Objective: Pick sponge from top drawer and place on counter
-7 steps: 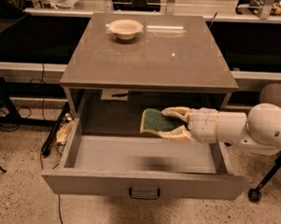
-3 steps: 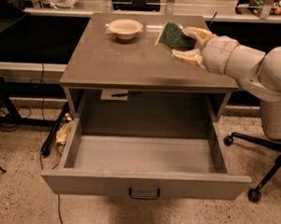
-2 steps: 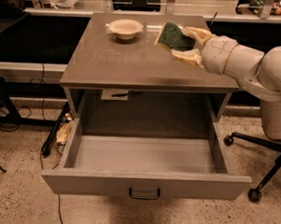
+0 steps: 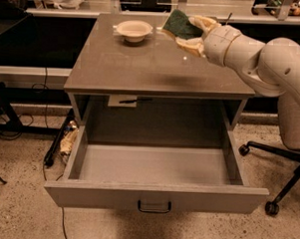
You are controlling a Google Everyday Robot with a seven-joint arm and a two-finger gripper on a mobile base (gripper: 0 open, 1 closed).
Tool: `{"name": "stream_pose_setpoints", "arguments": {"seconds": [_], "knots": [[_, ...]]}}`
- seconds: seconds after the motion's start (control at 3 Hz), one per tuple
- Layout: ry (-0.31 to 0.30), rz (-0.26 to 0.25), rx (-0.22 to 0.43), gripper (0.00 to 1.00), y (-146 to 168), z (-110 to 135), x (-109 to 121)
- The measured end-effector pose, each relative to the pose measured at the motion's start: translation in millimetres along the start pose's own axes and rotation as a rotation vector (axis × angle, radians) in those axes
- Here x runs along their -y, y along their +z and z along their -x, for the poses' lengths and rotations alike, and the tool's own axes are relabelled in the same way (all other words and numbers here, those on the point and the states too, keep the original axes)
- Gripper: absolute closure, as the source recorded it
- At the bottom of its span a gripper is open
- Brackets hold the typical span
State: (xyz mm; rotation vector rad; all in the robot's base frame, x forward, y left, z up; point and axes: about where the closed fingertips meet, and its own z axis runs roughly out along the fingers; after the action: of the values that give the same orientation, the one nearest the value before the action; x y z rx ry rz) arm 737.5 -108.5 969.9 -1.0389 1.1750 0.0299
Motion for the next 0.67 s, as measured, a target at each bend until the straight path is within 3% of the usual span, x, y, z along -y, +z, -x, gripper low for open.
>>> {"name": "stream_pose_setpoints", "arguments": {"seconds": [0.33,0.67], "knots": [[0.052,-0.011,-0.057,1.0,23.1,-13.1,10.1],[0.109,0.013,-0.095,0.82,38.5,-29.0,12.2]]}}
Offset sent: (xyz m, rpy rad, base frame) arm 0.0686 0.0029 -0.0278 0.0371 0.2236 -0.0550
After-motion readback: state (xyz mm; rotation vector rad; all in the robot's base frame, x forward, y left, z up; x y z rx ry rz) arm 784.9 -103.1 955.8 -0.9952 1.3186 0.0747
